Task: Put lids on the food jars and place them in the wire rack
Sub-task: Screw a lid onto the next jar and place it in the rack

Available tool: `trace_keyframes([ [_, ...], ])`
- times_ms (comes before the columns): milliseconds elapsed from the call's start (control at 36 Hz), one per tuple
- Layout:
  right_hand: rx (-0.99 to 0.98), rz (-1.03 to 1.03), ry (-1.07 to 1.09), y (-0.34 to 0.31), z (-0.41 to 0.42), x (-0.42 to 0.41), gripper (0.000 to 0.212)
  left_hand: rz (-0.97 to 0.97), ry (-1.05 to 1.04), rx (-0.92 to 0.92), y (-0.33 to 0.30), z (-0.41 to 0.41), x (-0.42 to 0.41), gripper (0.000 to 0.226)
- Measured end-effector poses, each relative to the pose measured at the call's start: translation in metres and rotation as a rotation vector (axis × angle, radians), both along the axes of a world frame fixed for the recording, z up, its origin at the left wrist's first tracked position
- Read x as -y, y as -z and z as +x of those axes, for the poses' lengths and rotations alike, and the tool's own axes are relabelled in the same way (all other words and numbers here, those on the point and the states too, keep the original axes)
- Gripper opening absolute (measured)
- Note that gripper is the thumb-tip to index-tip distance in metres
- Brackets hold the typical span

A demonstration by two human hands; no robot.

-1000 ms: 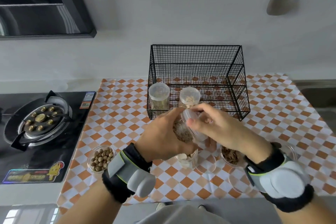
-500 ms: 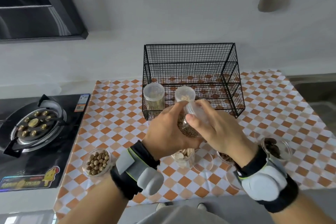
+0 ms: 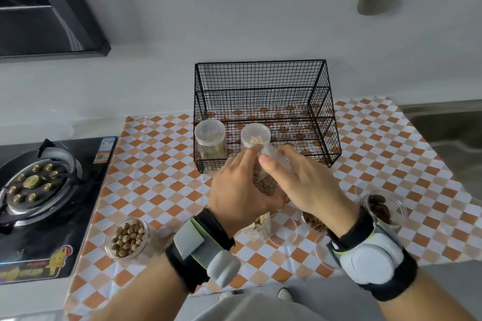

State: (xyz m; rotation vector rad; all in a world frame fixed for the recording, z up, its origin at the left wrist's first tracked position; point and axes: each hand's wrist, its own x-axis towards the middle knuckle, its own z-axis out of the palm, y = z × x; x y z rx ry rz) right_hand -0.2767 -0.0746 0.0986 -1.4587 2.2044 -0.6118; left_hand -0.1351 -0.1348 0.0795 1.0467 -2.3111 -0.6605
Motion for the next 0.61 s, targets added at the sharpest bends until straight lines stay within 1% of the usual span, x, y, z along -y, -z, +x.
trace_keyframes([
  [111,0.157,-0.027,0.012,-0.004,-0.001,0.0,0.089,0.047,-0.014,-0.045,-0.001,-0.003,0.004,0.098],
  [167,0.244,-0.058,0.003,-0.005,-0.002,-0.001,0.079,0.129,0.004,-0.088,-0.001,-0.004,0.008,0.099],
  [222,0.282,-0.11,-0.011,-0.005,-0.003,0.0,0.079,0.222,0.025,-0.146,0.001,-0.004,0.011,0.102],
  [278,0.27,-0.165,-0.015,-0.005,-0.005,0.003,0.084,0.273,0.039,-0.201,0.002,-0.006,0.013,0.1],
  [361,0.246,-0.23,-0.003,-0.004,-0.009,0.007,0.087,0.336,0.082,-0.273,0.003,-0.008,0.012,0.091],
  [444,0.156,-0.259,-0.022,-0.002,-0.017,0.009,0.086,0.414,0.172,-0.32,0.003,-0.011,0.015,0.087],
  [528,0.09,-0.256,-0.03,-0.004,-0.029,0.01,0.086,0.48,0.239,-0.294,0.009,-0.014,0.02,0.092],
  [611,0.039,-0.282,-0.017,-0.005,-0.045,0.015,0.085,0.488,0.24,-0.193,0.018,-0.019,0.022,0.108],
])
